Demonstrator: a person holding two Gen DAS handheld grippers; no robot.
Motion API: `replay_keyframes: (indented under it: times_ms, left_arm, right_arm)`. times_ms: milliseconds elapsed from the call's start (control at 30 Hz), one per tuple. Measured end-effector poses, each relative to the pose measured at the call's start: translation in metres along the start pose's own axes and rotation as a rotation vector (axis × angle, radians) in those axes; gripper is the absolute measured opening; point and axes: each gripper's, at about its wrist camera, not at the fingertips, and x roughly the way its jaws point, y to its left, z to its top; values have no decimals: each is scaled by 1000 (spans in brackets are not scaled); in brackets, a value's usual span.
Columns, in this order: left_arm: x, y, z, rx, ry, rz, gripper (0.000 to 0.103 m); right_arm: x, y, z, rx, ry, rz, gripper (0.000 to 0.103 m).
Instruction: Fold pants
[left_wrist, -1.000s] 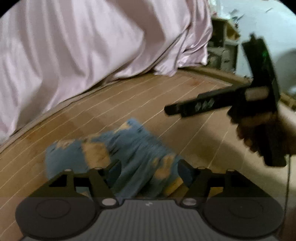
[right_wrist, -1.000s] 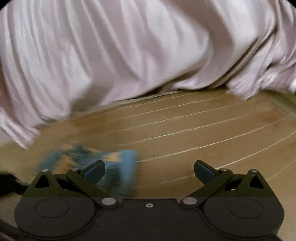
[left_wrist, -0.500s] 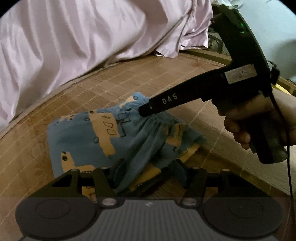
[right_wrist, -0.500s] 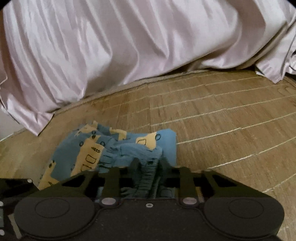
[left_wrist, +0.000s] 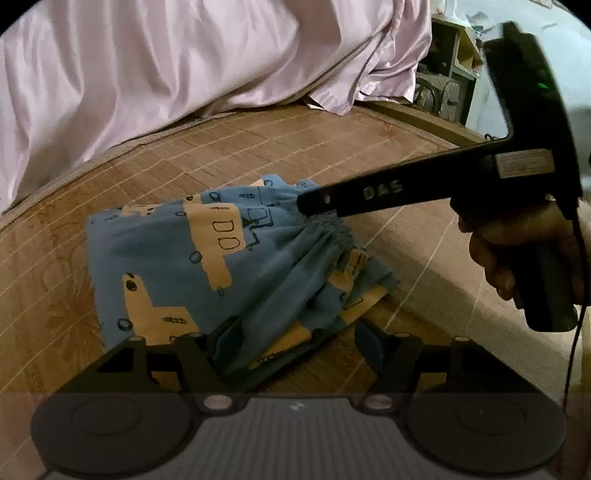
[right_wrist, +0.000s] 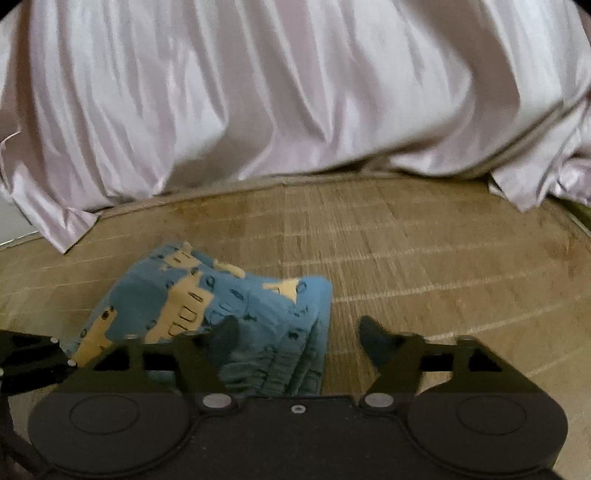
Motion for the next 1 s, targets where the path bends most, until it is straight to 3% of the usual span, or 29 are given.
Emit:
replay_keyframes:
  times_ms: [233, 433, 500, 633, 833, 900, 1000]
  left_arm:
    - [-11, 0, 3, -67, -15, 40, 90]
    - [-30, 1, 6, -86, -81, 111, 100]
    - [-40, 7, 5, -126, -120, 167, 100]
    - [-61, 27, -5, -298, -235, 357, 103]
    - [-44, 64, -8, -432, -133, 456, 103]
    - [-30, 67, -11, -392, -54, 489, 102]
    - [-19, 61, -18, -267, 17, 540, 103]
  right_arm:
    - [2, -4, -3, -18, 35, -28, 86]
    - [-2, -7, -5, -10, 29, -65, 95]
    - [-2, -6, -6, -4, 37, -69, 97]
    - [-3, 3, -9, -24, 48, -47, 101]
    - [8, 24, -21, -170, 140, -87, 102]
    - [11, 30, -29, -250, 173, -123, 102]
    - [8, 28, -31, -257, 198, -114, 102]
